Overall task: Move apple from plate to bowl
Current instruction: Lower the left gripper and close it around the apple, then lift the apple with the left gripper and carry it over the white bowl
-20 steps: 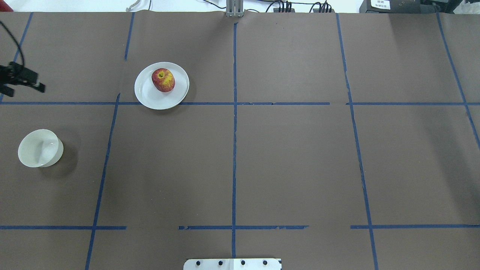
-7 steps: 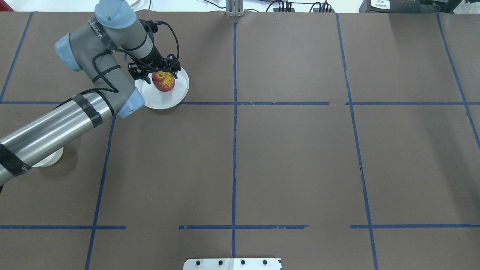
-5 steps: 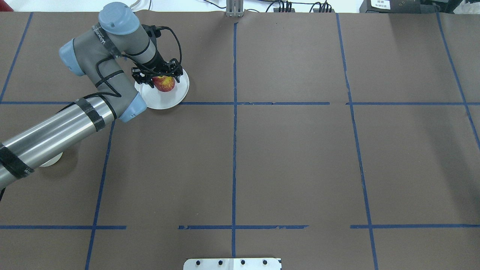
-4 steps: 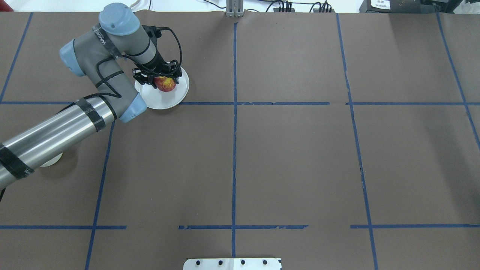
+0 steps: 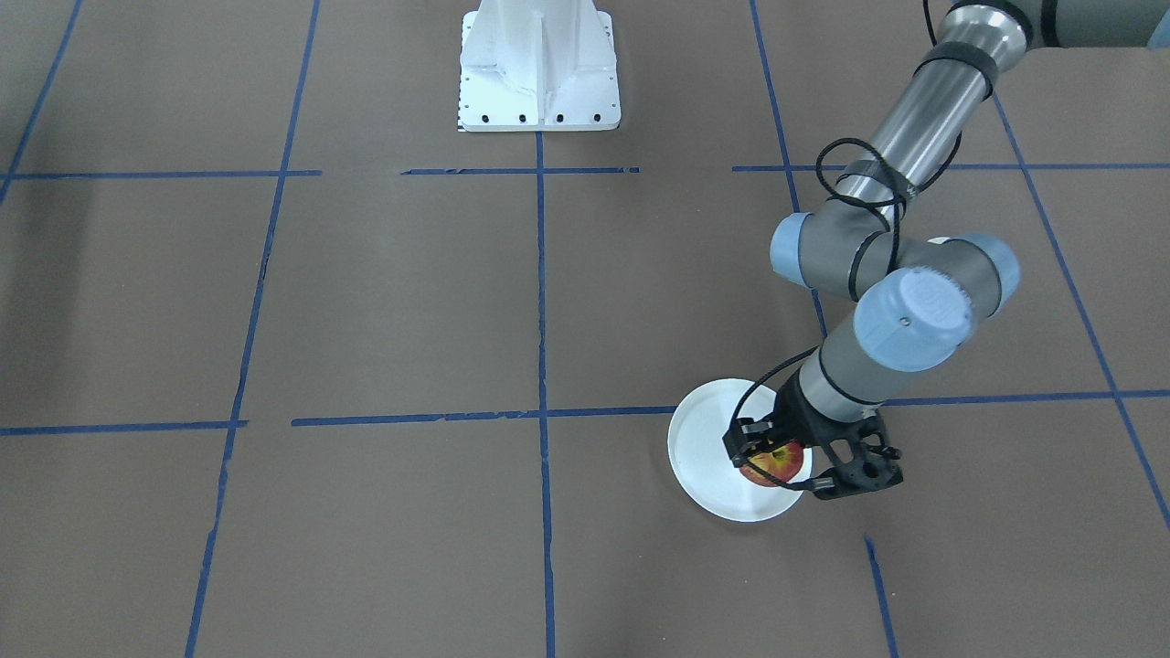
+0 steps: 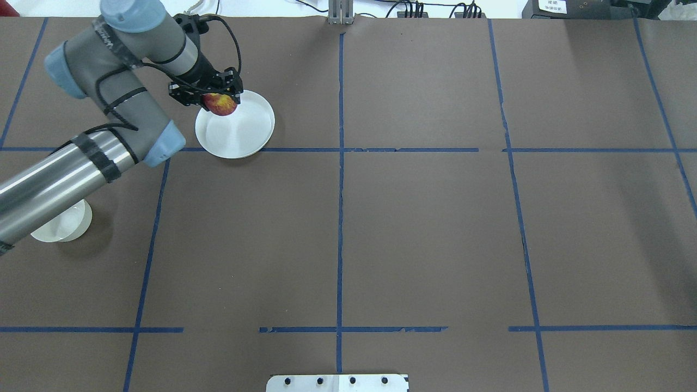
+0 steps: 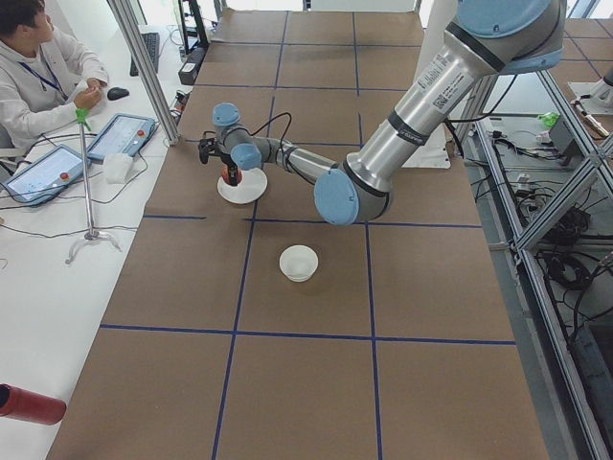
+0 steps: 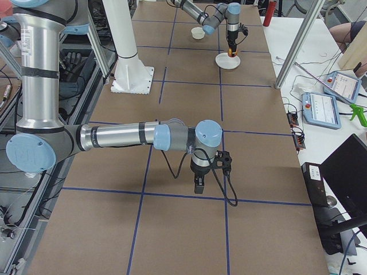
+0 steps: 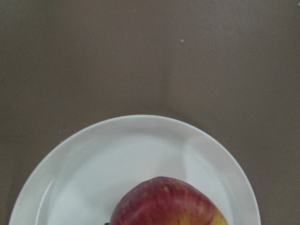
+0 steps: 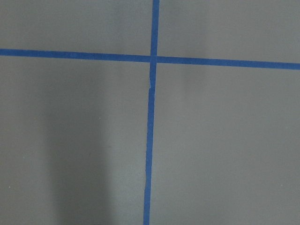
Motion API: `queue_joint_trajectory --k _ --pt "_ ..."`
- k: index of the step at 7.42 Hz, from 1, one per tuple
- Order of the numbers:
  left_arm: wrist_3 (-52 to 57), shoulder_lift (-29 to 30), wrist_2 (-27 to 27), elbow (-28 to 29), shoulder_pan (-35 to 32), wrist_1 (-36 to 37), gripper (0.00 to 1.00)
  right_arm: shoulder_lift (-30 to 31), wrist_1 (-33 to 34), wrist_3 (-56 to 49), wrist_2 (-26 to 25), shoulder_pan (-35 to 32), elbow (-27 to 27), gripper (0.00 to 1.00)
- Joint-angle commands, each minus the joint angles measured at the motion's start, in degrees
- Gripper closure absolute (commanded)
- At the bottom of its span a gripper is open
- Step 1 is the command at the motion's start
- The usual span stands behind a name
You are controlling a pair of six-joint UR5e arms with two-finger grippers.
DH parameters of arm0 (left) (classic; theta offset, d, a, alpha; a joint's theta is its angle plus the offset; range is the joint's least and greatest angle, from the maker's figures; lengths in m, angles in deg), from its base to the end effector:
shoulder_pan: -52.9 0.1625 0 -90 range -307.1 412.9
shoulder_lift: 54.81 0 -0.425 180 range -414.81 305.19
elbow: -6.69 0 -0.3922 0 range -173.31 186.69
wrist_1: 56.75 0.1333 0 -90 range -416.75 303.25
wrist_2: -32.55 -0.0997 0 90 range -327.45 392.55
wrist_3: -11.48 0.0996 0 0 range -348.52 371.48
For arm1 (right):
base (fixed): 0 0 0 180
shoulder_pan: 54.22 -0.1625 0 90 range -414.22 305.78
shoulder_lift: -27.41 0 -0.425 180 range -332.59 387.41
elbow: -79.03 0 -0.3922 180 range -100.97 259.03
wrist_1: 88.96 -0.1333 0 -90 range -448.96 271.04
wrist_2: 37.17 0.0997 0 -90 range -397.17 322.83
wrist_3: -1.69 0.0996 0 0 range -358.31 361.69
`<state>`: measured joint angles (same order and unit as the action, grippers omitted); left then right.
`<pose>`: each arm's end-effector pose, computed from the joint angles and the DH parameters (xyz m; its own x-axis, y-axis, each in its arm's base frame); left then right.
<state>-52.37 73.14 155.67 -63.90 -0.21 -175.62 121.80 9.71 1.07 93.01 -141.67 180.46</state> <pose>0.3944 -0.6569 0.3560 0.5535 -0.1225 -0.8238 0.2055 0.9786 -0.0075 0.0488 -0.4568 0.6171 0.7636 -0.0265 0.6452 0.0527 0.9984 -0.0215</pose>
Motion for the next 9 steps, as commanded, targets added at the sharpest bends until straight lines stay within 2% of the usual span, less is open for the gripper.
queue_joint_trajectory --k 1,4,5,6,9 --pt "5.99 -17.48 0.02 -20.12 -2.34 0.31 1.0 0.0 0.03 0.0 -0.01 0.0 -0.09 0.0" --pt "17.84 -40.59 -0.59 -31.06 -2.61 -1.27 1.0 0.0 0.03 0.0 -0.01 0.0 -0.09 0.0" --pt "17.97 -47.81 -0.68 -31.97 -2.53 -7.8 1.0 0.0 0.03 0.0 -0.01 0.0 -0.09 0.0" --pt "15.62 -50.32 -0.86 -31.2 -2.0 -11.87 1.0 0.0 0.03 0.0 -0.01 0.0 0.0 0.0" --pt "12.97 -49.3 -0.77 -29.87 0.55 -12.17 1.0 0.0 0.03 0.0 -0.01 0.0 0.0 0.0"
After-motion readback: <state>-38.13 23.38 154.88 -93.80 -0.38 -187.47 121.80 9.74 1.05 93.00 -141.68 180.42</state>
